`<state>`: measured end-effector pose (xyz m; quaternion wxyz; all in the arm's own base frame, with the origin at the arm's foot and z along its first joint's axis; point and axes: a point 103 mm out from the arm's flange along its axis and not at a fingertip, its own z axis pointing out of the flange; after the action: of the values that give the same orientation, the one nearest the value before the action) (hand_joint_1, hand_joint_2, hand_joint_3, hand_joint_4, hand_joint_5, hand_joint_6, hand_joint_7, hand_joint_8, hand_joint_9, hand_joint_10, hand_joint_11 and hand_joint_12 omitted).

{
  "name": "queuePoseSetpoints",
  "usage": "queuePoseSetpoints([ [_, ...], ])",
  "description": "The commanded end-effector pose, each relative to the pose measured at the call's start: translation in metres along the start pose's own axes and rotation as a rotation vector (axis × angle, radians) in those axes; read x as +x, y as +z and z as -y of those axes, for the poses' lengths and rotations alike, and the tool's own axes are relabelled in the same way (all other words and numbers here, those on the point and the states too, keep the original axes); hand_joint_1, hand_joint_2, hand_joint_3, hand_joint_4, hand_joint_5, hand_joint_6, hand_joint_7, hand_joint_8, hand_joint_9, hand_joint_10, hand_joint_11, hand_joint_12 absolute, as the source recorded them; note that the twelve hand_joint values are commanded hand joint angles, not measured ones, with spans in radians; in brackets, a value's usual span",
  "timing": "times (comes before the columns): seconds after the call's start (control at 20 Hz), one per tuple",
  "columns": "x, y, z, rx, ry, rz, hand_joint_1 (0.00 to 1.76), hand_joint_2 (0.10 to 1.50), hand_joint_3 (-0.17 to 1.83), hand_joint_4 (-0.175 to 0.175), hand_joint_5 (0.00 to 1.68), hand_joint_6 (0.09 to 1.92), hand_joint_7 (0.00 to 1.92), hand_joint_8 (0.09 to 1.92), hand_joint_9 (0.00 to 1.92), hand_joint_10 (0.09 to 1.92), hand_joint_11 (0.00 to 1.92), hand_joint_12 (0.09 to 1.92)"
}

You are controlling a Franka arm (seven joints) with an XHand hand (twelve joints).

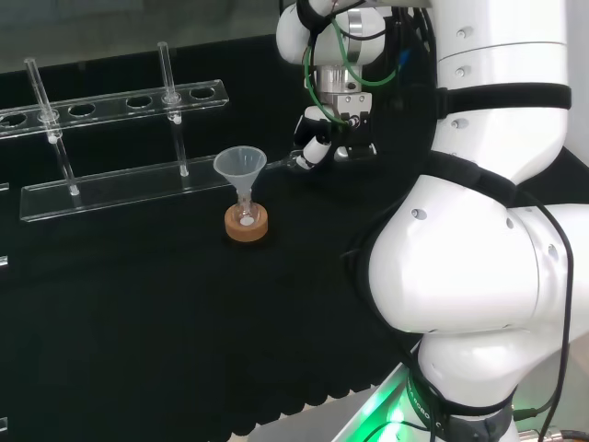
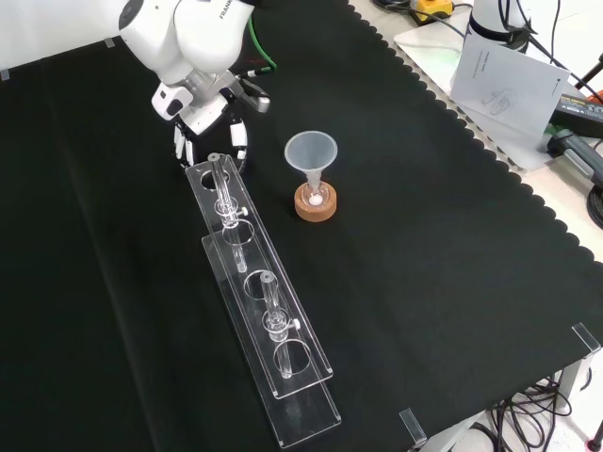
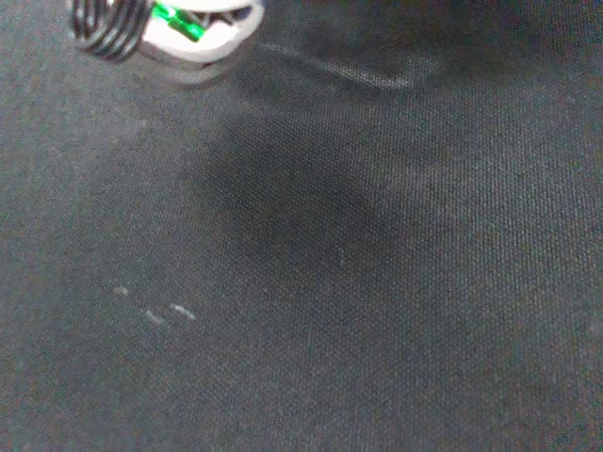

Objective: Put the weighing funnel back on the table.

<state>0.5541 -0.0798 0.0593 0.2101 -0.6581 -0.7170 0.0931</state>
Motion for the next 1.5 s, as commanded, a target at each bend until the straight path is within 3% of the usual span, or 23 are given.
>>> queuePoseSetpoints([
  [0.05, 0.003, 0.005, -0.001, 0.002, -0.01, 0.004, 1.11, 0.7, 0.6, 0.175, 1.23, 0.73, 0.62, 0.64, 0.95, 0.31, 0.74, 1.09],
  [0.3, 0.002, 0.005, 0.002, 0.0, -0.016, 0.021, 1.11, 0.7, 0.59, 0.175, 1.24, 0.71, 0.62, 0.64, 0.95, 0.31, 0.74, 1.09],
  [0.45, 0.001, 0.004, 0.004, 0.011, -0.017, 0.025, 1.08, 0.87, 0.32, 0.175, 1.17, 0.74, 0.58, 0.66, 0.92, 0.33, 0.71, 1.11],
  [0.6, 0.001, 0.005, 0.005, 0.039, -0.012, 0.046, 0.98, 0.83, 0.23, 0.08, 0.97, 0.62, 0.5, 0.67, 0.86, 0.37, 0.67, 1.14],
  [0.85, 0.004, 0.002, 0.008, 0.053, -0.019, 0.065, 0.94, 0.7, 0.45, 0.034, 0.66, 0.58, 0.37, 0.67, 0.72, 0.47, 0.58, 1.19],
  [1.0, 0.005, -0.001, 0.011, 0.048, -0.054, 0.06, 0.91, 0.64, 0.5, 0.015, 0.42, 0.42, 0.22, 0.66, 0.58, 0.52, 0.46, 1.25],
  [1.25, 0.008, -0.016, 0.026, -0.026, -0.091, 0.056, 0.8, 0.58, 0.46, 0.017, 0.25, 0.12, 0.02, 0.59, 0.29, 0.62, 0.18, 1.36],
  [1.5, 0.013, -0.045, 0.047, -0.098, -0.101, 0.06, 0.75, 0.57, 0.42, 0.018, 0.24, 0.09, 0.01, 0.57, 0.24, 0.65, 0.14, 1.38],
])
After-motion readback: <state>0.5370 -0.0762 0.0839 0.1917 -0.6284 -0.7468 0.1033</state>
